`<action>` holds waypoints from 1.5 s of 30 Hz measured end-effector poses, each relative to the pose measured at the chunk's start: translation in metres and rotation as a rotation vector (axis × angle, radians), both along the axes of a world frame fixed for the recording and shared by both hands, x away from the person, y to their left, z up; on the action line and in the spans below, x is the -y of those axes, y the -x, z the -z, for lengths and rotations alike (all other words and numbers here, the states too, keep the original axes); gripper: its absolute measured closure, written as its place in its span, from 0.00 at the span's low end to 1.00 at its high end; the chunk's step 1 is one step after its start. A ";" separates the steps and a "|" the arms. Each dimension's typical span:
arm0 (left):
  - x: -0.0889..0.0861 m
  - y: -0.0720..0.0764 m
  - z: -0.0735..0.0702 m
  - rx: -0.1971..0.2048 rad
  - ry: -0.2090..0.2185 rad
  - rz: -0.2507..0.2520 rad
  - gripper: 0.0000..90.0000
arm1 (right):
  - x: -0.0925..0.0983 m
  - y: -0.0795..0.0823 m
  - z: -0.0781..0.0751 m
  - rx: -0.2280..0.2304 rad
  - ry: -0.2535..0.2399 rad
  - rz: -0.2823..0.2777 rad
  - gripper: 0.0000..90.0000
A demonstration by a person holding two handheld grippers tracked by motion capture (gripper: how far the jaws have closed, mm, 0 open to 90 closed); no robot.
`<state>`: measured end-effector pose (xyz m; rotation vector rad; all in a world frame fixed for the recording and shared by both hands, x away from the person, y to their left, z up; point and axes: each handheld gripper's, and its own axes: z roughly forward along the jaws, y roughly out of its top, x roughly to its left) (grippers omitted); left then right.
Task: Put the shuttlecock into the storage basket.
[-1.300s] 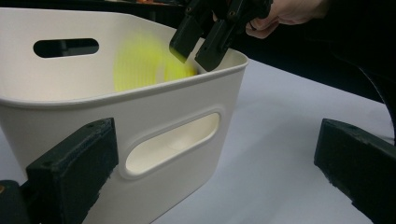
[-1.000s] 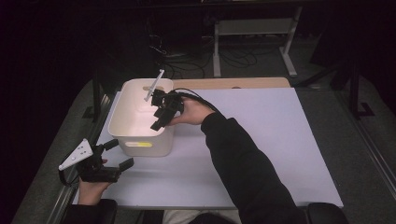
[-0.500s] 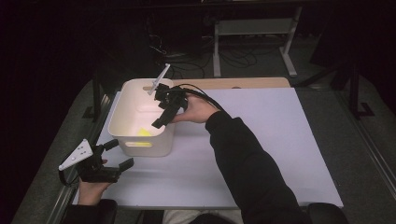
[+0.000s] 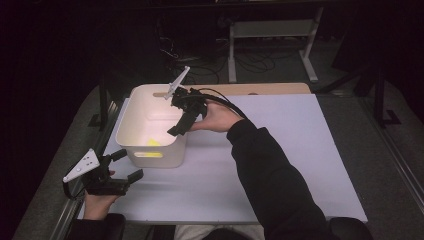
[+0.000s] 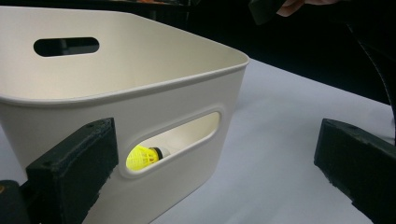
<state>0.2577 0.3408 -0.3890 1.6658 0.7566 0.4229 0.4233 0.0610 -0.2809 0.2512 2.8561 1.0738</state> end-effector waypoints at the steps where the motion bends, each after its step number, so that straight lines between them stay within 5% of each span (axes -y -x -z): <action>1: 0.000 0.000 0.000 0.000 -0.001 0.000 0.00 | 0.002 0.001 0.000 0.002 -0.003 0.003 0.00; 45: 0.000 -0.001 0.001 -0.006 -0.009 -0.007 0.00 | 0.085 0.006 0.007 0.004 -0.134 0.142 0.00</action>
